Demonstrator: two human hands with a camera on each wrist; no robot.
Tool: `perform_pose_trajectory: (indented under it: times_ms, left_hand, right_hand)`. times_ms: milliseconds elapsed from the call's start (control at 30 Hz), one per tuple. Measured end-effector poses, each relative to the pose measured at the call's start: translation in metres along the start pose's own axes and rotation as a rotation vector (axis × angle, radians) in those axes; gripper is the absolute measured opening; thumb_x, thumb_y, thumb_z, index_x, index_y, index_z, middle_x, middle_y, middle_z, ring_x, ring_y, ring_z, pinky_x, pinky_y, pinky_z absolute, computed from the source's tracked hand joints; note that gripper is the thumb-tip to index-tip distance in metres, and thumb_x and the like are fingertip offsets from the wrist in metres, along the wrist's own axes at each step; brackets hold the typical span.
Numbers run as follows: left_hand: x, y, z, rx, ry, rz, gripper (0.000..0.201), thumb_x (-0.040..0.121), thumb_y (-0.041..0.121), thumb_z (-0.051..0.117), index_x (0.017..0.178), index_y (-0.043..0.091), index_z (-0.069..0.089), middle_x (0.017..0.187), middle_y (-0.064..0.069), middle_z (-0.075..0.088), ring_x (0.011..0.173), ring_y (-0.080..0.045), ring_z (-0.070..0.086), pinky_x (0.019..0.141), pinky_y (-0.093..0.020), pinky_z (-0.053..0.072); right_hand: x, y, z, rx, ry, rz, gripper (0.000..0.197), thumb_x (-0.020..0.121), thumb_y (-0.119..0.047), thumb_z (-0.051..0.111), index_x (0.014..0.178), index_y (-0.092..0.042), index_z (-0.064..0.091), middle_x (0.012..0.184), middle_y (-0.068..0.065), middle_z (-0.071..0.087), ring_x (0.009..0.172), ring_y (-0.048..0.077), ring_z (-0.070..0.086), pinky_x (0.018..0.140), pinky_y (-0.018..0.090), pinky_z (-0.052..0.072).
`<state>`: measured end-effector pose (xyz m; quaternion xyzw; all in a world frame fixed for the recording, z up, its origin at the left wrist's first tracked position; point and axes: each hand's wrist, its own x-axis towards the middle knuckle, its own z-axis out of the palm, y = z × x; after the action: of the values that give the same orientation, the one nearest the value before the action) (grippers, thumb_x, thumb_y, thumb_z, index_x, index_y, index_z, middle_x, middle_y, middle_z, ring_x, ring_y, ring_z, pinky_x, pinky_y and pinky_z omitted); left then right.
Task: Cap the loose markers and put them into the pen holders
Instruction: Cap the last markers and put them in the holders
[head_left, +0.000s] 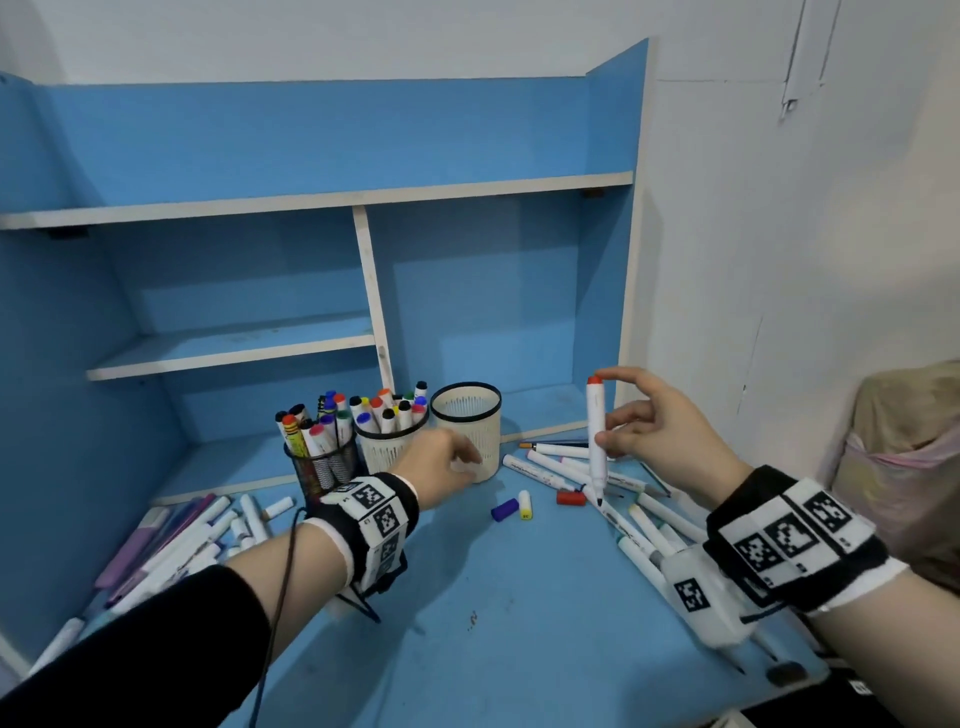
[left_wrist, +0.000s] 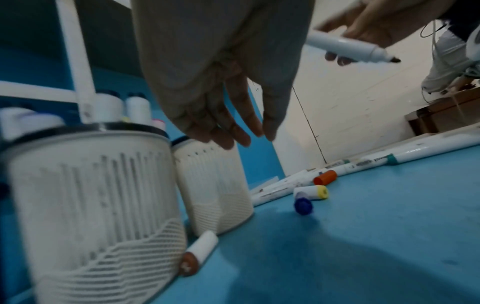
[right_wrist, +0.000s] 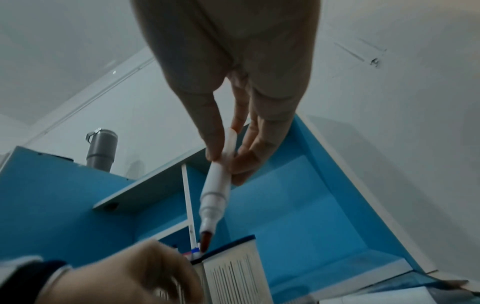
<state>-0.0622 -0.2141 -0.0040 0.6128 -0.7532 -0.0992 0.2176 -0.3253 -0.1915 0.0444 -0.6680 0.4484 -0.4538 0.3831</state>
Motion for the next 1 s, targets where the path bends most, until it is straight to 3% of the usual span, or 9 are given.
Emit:
perform_pose_trajectory:
  times_ms: [100, 167, 267, 433, 567, 700, 800, 900, 1000]
  left_hand:
    - [0.009, 0.016, 0.025, -0.001, -0.218, -0.007, 0.027, 0.082, 0.015, 0.067, 0.109, 0.012, 0.069, 0.111, -0.003, 0.066, 0.091, -0.009, 0.055, 0.076, -0.015, 0.039]
    - [0.014, 0.024, 0.039, -0.023, -0.275, -0.022, 0.028, 0.083, 0.02, 0.068, 0.109, 0.012, 0.069, 0.111, -0.003, 0.066, 0.088, -0.009, 0.054, 0.073, -0.015, 0.039]
    - [0.022, 0.032, 0.054, 0.028, -0.318, -0.004, 0.028, 0.084, 0.022, 0.067, 0.109, 0.01, 0.069, 0.111, -0.005, 0.068, 0.097, -0.016, 0.061, 0.072, -0.016, 0.04]
    - [0.038, 0.036, 0.063, 0.181, -0.274, -0.037, 0.03, 0.086, 0.018, 0.06, 0.116, 0.018, 0.065, 0.123, -0.002, 0.062, 0.112, -0.02, 0.057, 0.093, -0.026, 0.046]
    - [0.047, 0.054, 0.069, 0.117, -0.259, 0.019, 0.029, 0.087, 0.016, 0.057, 0.114, 0.02, 0.066, 0.122, -0.001, 0.062, 0.114, -0.019, 0.056, 0.095, -0.029, 0.046]
    - [0.052, 0.07, 0.082, 0.091, -0.317, 0.062, 0.029, 0.084, 0.037, 0.066, 0.1, 0.014, 0.071, 0.102, -0.004, 0.07, 0.093, -0.018, 0.061, 0.085, -0.029, 0.05]
    - [0.055, 0.076, 0.089, 0.11, -0.314, 0.07, 0.027, 0.083, 0.034, 0.067, 0.093, 0.008, 0.072, 0.093, -0.009, 0.071, 0.077, -0.014, 0.054, 0.073, -0.026, 0.047]
    - [0.054, 0.079, 0.09, 0.181, -0.374, 0.041, 0.027, 0.082, 0.028, 0.069, 0.095, 0.005, 0.072, 0.091, -0.01, 0.07, 0.078, -0.013, 0.052, 0.071, -0.024, 0.04]
    - [0.049, 0.078, 0.087, 0.233, -0.425, 0.033, 0.027, 0.08, 0.026, 0.071, 0.097, 0.006, 0.072, 0.094, -0.011, 0.07, 0.078, -0.016, 0.054, 0.07, -0.026, 0.043]
  right_hand:
    - [-0.01, -0.001, -0.007, 0.053, 0.058, -0.011, 0.061, 0.077, 0.011, 0.067, 0.123, -0.026, 0.054, 0.078, 0.013, 0.063, 0.064, 0.022, 0.064, 0.077, 0.033, 0.056]
    - [-0.016, 0.0, -0.011, 0.073, 0.081, -0.008, 0.061, 0.077, 0.012, 0.067, 0.123, -0.026, 0.054, 0.077, 0.012, 0.062, 0.066, 0.022, 0.065, 0.079, 0.033, 0.055]
    - [-0.025, 0.004, -0.016, 0.085, 0.099, 0.0, 0.061, 0.077, 0.011, 0.067, 0.123, -0.027, 0.054, 0.078, 0.011, 0.063, 0.067, 0.019, 0.065, 0.078, 0.03, 0.054]
    - [-0.034, 0.011, -0.024, 0.093, 0.11, 0.018, 0.061, 0.077, 0.011, 0.067, 0.12, -0.03, 0.056, 0.078, 0.011, 0.064, 0.068, 0.021, 0.065, 0.082, 0.036, 0.055]
    - [-0.039, 0.015, -0.025, 0.11, 0.109, 0.024, 0.06, 0.077, 0.011, 0.066, 0.116, -0.033, 0.056, 0.078, 0.012, 0.062, 0.068, 0.021, 0.063, 0.083, 0.037, 0.055]
    - [-0.042, 0.017, -0.022, 0.136, 0.112, 0.039, 0.06, 0.077, 0.012, 0.066, 0.119, -0.03, 0.055, 0.076, 0.01, 0.062, 0.067, 0.019, 0.063, 0.081, 0.036, 0.056]
    - [-0.047, 0.016, -0.019, 0.174, 0.105, 0.045, 0.06, 0.078, 0.013, 0.065, 0.119, -0.029, 0.055, 0.079, 0.012, 0.062, 0.065, 0.017, 0.064, 0.071, 0.027, 0.055]
    - [-0.053, 0.017, -0.017, 0.212, 0.105, 0.055, 0.059, 0.078, 0.014, 0.064, 0.119, -0.028, 0.055, 0.08, 0.015, 0.061, 0.065, 0.017, 0.063, 0.067, 0.023, 0.053]
    - [-0.058, 0.019, -0.015, 0.238, 0.103, 0.068, 0.06, 0.078, 0.014, 0.064, 0.119, -0.028, 0.055, 0.078, 0.013, 0.062, 0.064, 0.015, 0.064, 0.067, 0.023, 0.053]
